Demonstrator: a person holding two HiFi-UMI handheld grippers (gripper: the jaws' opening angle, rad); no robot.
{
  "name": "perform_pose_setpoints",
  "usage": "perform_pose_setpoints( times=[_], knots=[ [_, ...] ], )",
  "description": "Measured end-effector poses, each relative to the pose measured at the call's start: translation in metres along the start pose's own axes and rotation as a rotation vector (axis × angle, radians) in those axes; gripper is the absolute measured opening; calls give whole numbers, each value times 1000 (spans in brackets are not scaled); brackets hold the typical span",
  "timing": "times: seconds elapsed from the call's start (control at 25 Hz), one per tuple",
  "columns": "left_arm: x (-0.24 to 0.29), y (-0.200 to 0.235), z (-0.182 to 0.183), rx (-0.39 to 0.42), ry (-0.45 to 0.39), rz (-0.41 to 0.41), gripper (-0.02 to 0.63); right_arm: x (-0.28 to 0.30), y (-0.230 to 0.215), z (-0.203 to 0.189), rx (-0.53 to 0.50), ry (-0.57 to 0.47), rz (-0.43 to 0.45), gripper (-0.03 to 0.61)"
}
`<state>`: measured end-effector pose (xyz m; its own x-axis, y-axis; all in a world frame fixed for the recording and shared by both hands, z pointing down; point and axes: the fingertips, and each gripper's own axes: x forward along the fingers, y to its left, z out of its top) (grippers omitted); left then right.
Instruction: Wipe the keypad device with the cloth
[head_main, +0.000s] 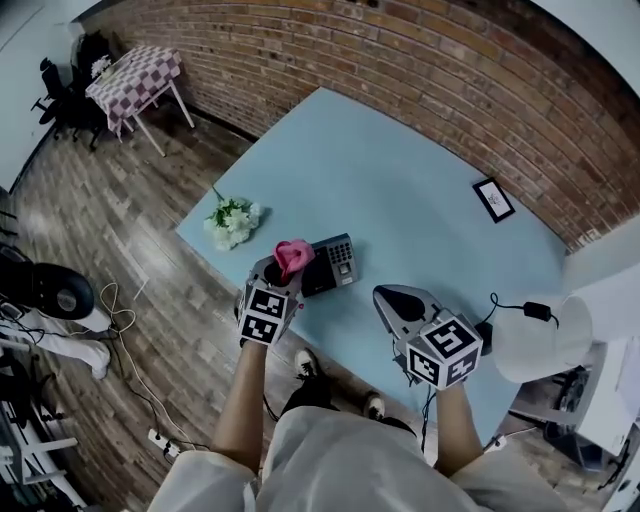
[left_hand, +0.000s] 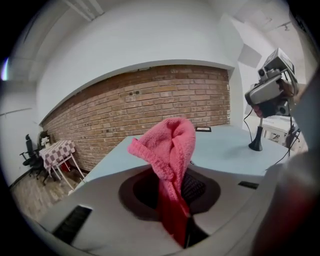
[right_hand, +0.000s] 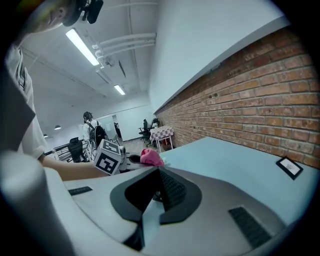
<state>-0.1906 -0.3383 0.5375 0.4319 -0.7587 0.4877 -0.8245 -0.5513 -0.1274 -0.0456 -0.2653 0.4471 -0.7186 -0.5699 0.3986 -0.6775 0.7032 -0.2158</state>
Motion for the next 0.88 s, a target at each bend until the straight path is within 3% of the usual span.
perform_pose_setpoints(
  times=[0.16,0.36,0.88],
  knots=[
    [17,9,-16,-3,24,-33,101,22,-2,0,14,14,-10,9],
    [28,4,-38,96,91,-59,101,39,-11,-2,46,24,-37,9],
    [34,-15,-59,102,103,-101,101,41,-24,-17,102,51,-96,9]
  ],
)
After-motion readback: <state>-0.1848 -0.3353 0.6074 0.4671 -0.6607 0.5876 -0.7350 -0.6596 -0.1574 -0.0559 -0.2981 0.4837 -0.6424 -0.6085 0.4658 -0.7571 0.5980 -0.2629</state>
